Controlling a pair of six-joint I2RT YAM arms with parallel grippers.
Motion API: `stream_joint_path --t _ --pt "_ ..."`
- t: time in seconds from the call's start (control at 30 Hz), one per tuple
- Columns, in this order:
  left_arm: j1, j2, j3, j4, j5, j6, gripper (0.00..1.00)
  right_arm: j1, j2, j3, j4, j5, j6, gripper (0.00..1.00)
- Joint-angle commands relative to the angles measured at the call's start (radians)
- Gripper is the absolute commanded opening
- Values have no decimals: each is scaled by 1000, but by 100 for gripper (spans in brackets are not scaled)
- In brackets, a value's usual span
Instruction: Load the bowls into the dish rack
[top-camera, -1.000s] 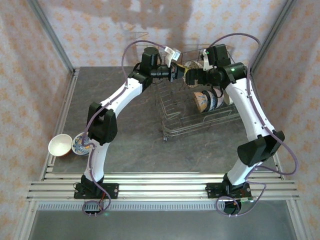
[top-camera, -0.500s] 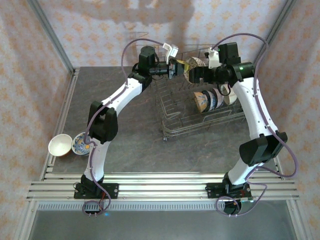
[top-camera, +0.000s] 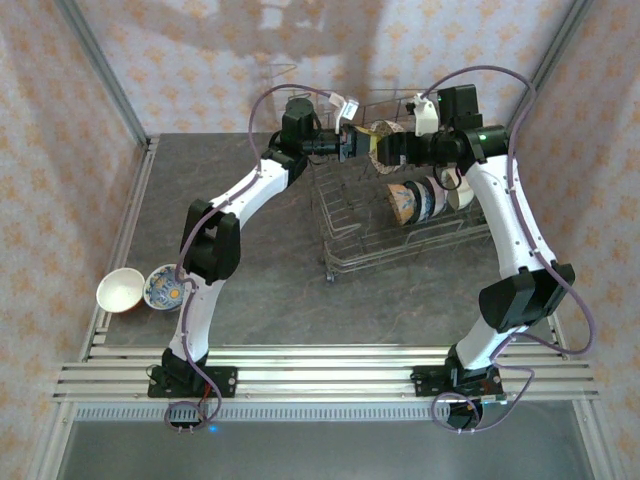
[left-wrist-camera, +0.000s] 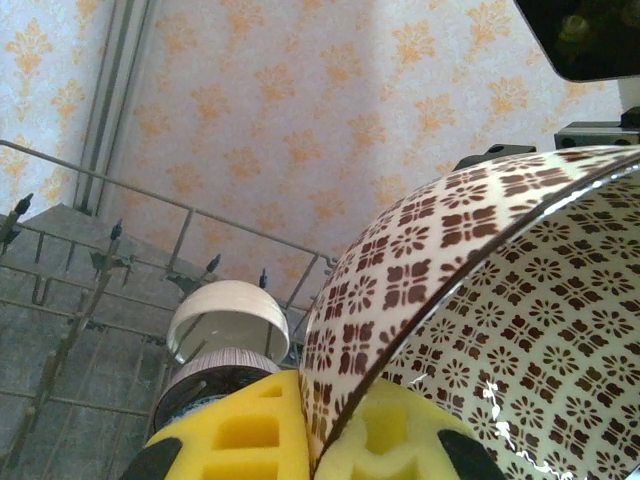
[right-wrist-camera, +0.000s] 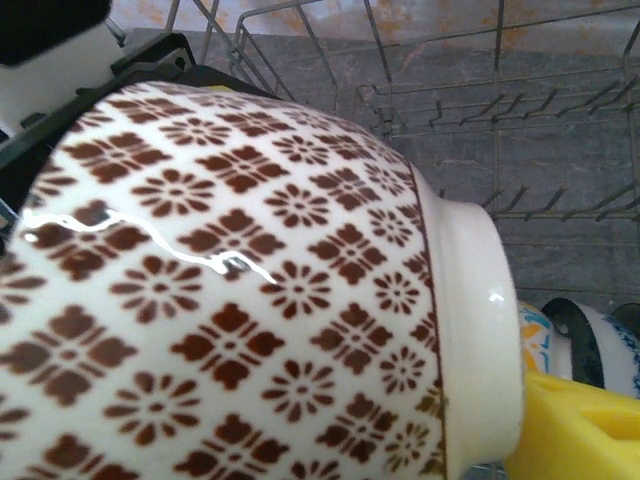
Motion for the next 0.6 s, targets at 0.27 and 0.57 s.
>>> stream_joint_path --t 0.27,0.57 --pt "4 26 40 37 25 -5 0 -6 -33 -28 49 -64 -5 74" --pt "-2 24 86 -191 -29 138 0 -6 -45 -50 83 -34 15 68"
